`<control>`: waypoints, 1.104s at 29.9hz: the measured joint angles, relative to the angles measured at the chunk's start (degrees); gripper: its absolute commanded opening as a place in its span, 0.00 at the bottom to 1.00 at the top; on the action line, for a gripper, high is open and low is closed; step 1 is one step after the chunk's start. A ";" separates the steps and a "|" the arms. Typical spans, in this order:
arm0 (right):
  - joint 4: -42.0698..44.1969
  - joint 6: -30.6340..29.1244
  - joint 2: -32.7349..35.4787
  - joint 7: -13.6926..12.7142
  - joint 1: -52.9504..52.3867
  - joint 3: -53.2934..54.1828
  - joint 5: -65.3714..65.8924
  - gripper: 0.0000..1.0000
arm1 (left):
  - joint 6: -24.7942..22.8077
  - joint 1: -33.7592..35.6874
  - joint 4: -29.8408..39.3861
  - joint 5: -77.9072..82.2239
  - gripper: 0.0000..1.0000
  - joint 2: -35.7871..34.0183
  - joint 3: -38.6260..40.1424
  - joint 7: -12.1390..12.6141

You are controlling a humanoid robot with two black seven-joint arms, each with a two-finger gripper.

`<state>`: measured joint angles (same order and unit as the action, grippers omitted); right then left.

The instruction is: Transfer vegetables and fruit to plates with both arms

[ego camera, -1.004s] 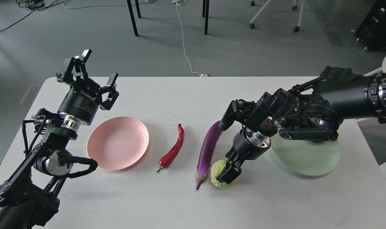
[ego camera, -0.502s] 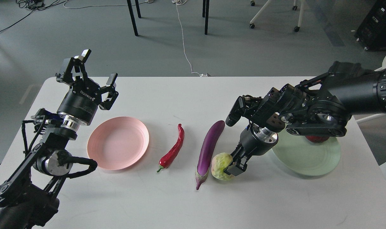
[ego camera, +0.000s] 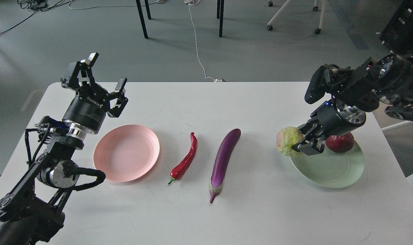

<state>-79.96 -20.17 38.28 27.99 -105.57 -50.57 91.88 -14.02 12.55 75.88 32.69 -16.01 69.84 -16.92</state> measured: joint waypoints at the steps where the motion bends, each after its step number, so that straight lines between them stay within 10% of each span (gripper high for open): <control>1: -0.13 0.06 2.05 0.01 0.18 -0.51 1.49 0.36 | 0.01 0.13 0.04 0.01 0.99 0.01 -0.02 0.00; 5: -0.49 0.31 7.70 0.00 1.95 -1.36 5.38 0.40 | 0.08 0.26 0.04 0.01 0.99 0.18 -0.14 0.01; 13: 0.16 1.93 10.75 0.01 8.50 1.12 5.64 0.96 | 0.18 0.27 0.04 0.09 0.99 0.52 -0.15 0.12; 24: 0.35 2.27 12.18 0.02 10.54 8.00 -1.83 0.98 | 0.22 0.20 0.07 0.09 0.99 -0.74 -0.09 0.14; 33: 0.66 2.79 18.54 0.01 22.26 25.38 -45.50 0.98 | 0.05 0.36 1.23 0.64 0.99 -4.01 -0.97 0.56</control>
<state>-79.30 -17.38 56.82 27.99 -83.31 -25.20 46.38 -13.98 12.91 77.11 33.33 -20.02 68.87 -16.37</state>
